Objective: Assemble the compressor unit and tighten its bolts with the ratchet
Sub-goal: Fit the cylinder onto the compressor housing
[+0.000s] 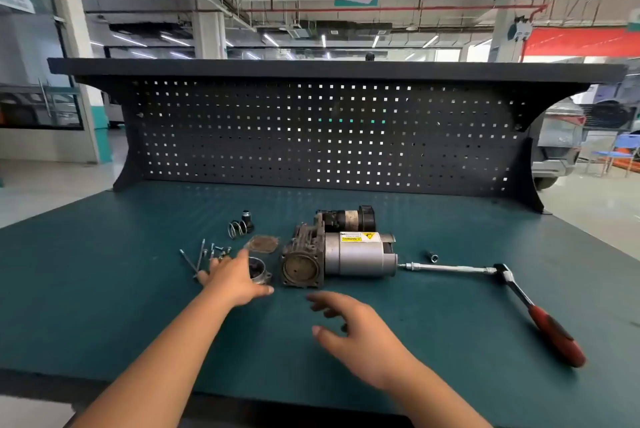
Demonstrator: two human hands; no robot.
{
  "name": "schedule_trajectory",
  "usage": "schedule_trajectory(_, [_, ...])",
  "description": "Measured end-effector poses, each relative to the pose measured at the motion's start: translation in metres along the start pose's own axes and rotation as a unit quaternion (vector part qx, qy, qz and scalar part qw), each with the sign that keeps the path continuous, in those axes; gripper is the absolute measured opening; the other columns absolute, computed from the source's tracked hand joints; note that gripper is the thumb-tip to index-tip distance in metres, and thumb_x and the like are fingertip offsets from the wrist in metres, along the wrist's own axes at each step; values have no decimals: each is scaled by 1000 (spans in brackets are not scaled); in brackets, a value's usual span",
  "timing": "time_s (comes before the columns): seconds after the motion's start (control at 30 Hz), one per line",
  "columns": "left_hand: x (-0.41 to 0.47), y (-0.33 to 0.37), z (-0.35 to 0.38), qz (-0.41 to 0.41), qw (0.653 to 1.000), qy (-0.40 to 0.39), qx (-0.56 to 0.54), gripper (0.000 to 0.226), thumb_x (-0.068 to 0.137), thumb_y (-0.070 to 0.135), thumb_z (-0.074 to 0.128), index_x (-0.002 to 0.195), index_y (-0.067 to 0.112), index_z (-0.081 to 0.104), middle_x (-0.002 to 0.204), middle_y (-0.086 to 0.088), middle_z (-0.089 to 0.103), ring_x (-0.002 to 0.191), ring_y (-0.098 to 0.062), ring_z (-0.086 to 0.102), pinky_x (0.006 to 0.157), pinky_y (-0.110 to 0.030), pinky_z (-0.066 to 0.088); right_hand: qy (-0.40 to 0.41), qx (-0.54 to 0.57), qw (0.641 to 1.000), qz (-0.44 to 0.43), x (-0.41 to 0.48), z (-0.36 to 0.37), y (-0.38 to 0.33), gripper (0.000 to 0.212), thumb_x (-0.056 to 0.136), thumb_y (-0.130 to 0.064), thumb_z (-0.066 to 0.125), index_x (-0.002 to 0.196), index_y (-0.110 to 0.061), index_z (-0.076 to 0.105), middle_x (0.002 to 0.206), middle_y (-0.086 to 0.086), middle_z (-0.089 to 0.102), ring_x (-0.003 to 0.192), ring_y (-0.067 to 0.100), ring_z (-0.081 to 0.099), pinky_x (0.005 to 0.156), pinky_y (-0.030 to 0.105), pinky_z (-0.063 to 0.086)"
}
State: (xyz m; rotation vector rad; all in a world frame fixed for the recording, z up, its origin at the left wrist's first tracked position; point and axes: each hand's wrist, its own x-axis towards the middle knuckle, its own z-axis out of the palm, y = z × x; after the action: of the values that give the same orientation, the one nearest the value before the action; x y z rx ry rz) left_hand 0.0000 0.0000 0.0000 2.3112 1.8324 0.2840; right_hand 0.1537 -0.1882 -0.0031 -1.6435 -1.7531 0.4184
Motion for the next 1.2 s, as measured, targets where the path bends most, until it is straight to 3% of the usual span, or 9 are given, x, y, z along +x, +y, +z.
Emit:
schedule_trajectory(0.1, [8, 1, -2, -22, 1000, 9, 10, 99, 67, 65, 70, 145, 26, 23, 148, -4, 37, 138, -31, 25, 106, -47, 27, -14, 16, 1000, 18, 19, 6, 2, 60, 88, -31, 61, 142, -34, 36, 140, -14, 43, 125, -3, 37, 88, -8, 16])
schedule_trajectory(0.3, [8, -6, -11, -41, 998, 44, -20, 97, 61, 60, 77, 139, 25, 31, 137, -4, 50, 127, -29, 42, 98, -43, 34, -29, 23, 999, 36, 41, 16, 10, 65, 87, -33, 62, 144, -35, 30, 146, -8, 38, 132, 7, 35, 99, 9, 23])
schedule_trajectory(0.43, [-18, -7, -22, -9, 958, 99, -270, 83, 58, 49, 84, 128, 28, 44, 125, -1, 57, 114, -25, 54, 94, -40, 42, -24, 45, 998, 22, 48, 19, 12, 81, 81, -39, 68, 146, -42, 20, 148, -13, 34, 132, 4, 35, 102, 12, 26])
schedule_trajectory(0.6, [-60, 24, -37, 93, 849, -64, -516, 62, 53, 44, 86, 108, 33, 60, 104, 5, 70, 99, -9, 63, 83, -25, 44, 4, 148, 989, -23, 56, 19, 4, 112, 72, -36, 80, 148, -42, -2, 149, -25, 27, 133, -12, 27, 109, 13, 27])
schedule_trajectory(0.7, [-69, 47, -41, 121, 828, -123, -534, 70, 49, 47, 89, 112, 31, 62, 100, 10, 72, 99, -7, 65, 97, -32, 43, 71, 209, 974, -44, 53, 11, 9, 113, 72, -20, 80, 141, -55, -3, 142, -33, 32, 127, -18, 32, 100, 2, 27])
schedule_trajectory(0.93, [-63, 100, -38, 139, 808, -170, -547, 76, 34, 60, 86, 100, 28, 68, 102, 4, 72, 105, -15, 62, 102, -37, 41, 136, 158, 973, -98, 38, -43, 36, 103, 66, -17, 81, 130, -63, 14, 134, -41, 32, 127, -9, 38, 103, 10, 33])
schedule_trajectory(1.03, [-58, 127, -31, 135, 791, -197, -564, 66, 46, 61, 77, 99, 23, 68, 101, 0, 73, 102, -20, 65, 99, -42, 45, 141, 165, 971, -96, 36, -67, 53, 101, 64, -14, 83, 127, -64, 21, 127, -35, 45, 116, 0, 54, 97, 18, 43])
schedule_trajectory(1.13, [-45, 151, -24, 144, 812, -118, -553, 30, 81, 51, 60, 100, 27, 61, 108, 3, 70, 100, -15, 65, 95, -38, 47, 177, 185, 964, -74, 38, -91, 73, 96, 64, -12, 83, 127, -57, 26, 124, -35, 44, 101, 10, 64, 88, 24, 51])
schedule_trajectory(1.2, [-30, 159, -15, 218, 904, 24, -368, 23, 92, 35, 56, 113, 31, 53, 128, 6, 57, 113, -11, 55, 100, -33, 41, 188, 186, 962, -60, 42, -107, 87, 95, 65, -11, 82, 126, -58, 26, 129, -27, 41, 87, 15, 67, 80, 29, 54])
